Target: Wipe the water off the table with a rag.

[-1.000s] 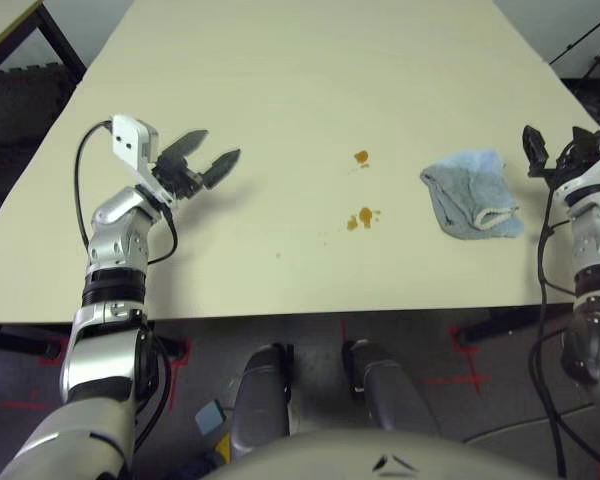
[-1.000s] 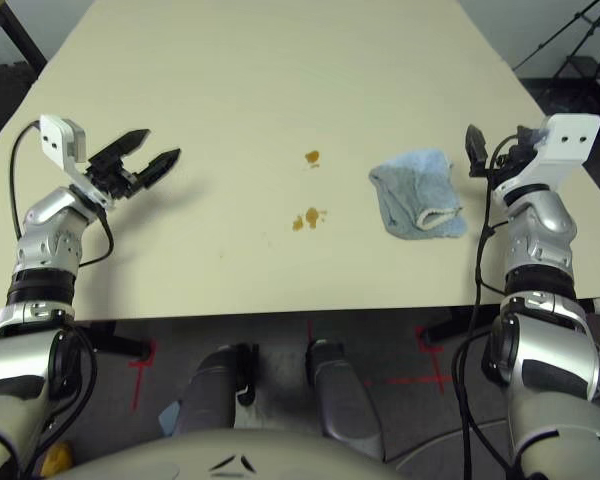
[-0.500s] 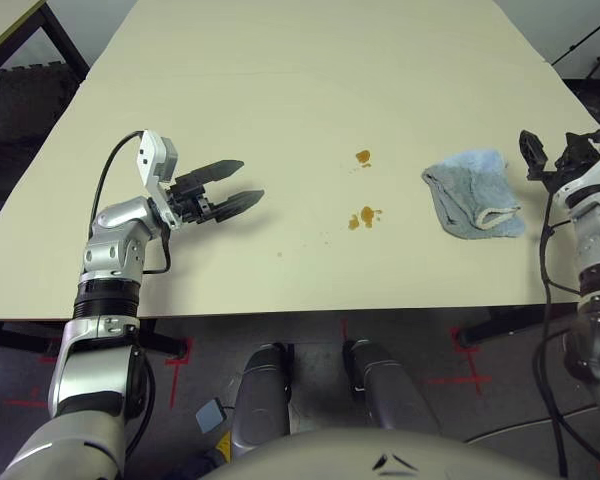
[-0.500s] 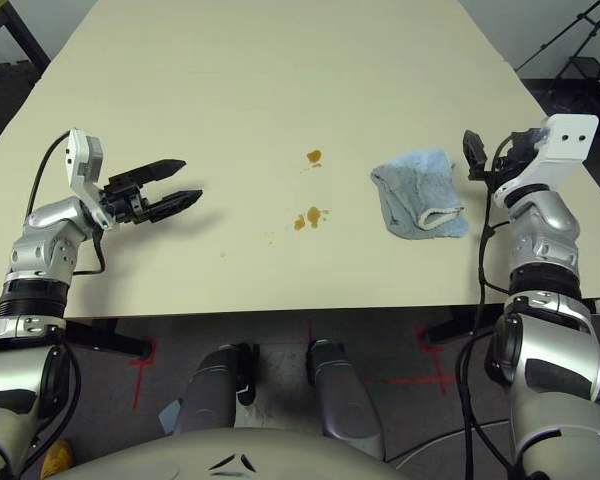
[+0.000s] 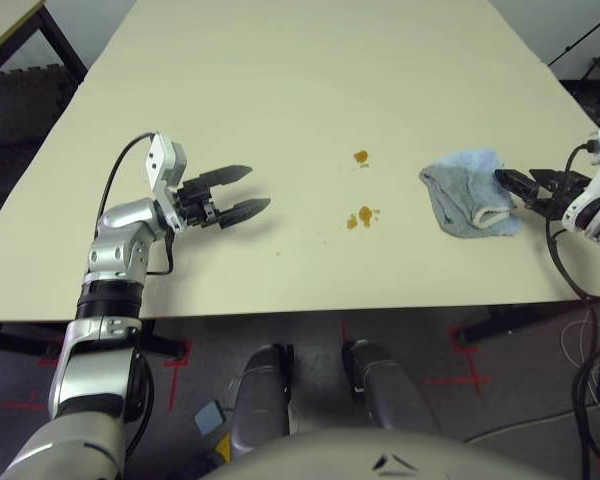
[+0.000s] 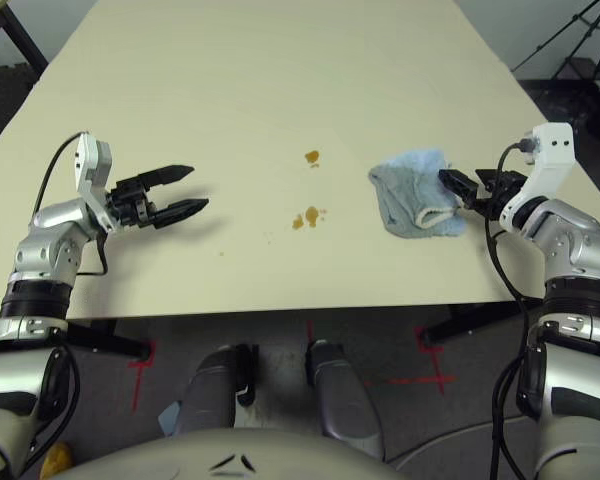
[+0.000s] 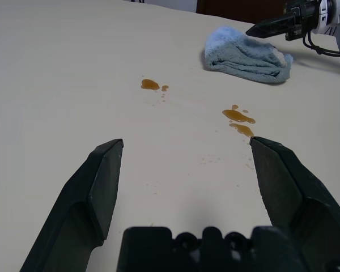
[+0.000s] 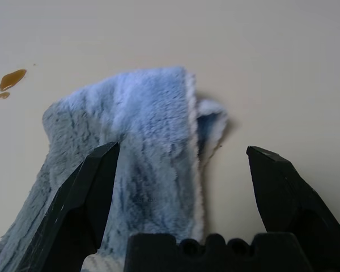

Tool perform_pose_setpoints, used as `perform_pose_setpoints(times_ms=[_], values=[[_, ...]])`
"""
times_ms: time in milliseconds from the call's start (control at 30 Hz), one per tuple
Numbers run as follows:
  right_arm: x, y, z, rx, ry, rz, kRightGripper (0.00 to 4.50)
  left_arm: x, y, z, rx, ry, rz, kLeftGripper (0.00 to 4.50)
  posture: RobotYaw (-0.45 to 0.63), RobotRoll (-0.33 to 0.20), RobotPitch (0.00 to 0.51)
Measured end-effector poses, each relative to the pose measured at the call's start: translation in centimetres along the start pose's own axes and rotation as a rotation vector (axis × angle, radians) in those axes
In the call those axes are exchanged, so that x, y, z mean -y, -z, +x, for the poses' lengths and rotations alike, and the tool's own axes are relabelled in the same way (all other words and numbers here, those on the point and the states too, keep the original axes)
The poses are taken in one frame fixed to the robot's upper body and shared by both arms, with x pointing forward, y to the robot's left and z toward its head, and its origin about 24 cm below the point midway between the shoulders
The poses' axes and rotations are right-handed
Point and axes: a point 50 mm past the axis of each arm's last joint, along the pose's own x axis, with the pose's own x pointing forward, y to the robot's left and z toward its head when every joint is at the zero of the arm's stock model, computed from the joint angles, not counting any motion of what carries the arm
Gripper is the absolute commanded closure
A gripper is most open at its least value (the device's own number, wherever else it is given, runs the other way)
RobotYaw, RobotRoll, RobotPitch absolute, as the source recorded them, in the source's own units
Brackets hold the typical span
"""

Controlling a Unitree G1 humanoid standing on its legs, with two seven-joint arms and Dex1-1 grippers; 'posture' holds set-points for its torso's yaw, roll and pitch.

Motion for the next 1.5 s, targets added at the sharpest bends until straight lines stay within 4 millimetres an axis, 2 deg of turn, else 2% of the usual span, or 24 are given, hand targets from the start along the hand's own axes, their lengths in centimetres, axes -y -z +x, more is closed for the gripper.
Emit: perform_pose_setpoints(times_ms=[233, 667, 800, 1000, 1067, 1300, 1500], values=[[-1.0, 1.9, 0.9, -0.041, -0.036, 0.027, 0.03, 0.0, 0.0, 0.0, -0.004, -0.006, 0.003, 0.00, -0.15, 0.000, 0.143], [-2.0, 2.5, 1.8, -0.049, -0.058, 0.010, 0.03, -0.1, -0.1, 0.1, -0.005, -0.015, 0.008, 0.00, -0.15, 0.000, 0.145], [-2.7, 2.6, 2.1, -0.065, -0.091, -0.010, 1.28, -0.2, -0.1, 0.2, -0.005, -0.016, 0.011, 0.00, -0.14, 0.000, 0.145], [-3.1, 2.7, 2.3, -0.081, -0.117, -0.044, 3.65, -0.5, -0.2, 0.2, -0.006, -0.029, 0.012, 0.00, -0.14, 0.000, 0.146], [-3.1, 2.6, 2.3, -0.075, -0.119, -0.051, 4.29, -0.5, -0.1, 0.2, -0.007, -0.031, 0.013, 0.00, -0.14, 0.000, 0.146], [-3.9, 2.5, 3.2, -0.023, -0.116, 0.030, 4.39, -0.6, -0.1, 0.2, -0.013, -0.036, 0.020, 0.00, -0.14, 0.000, 0.146], [-6.3, 0.5, 5.2, 0.093, -0.130, 0.152, 4.39, -0.6, -0.3, 0.3, -0.010, -0.033, 0.031, 0.00, -0.15, 0.000, 0.145]])
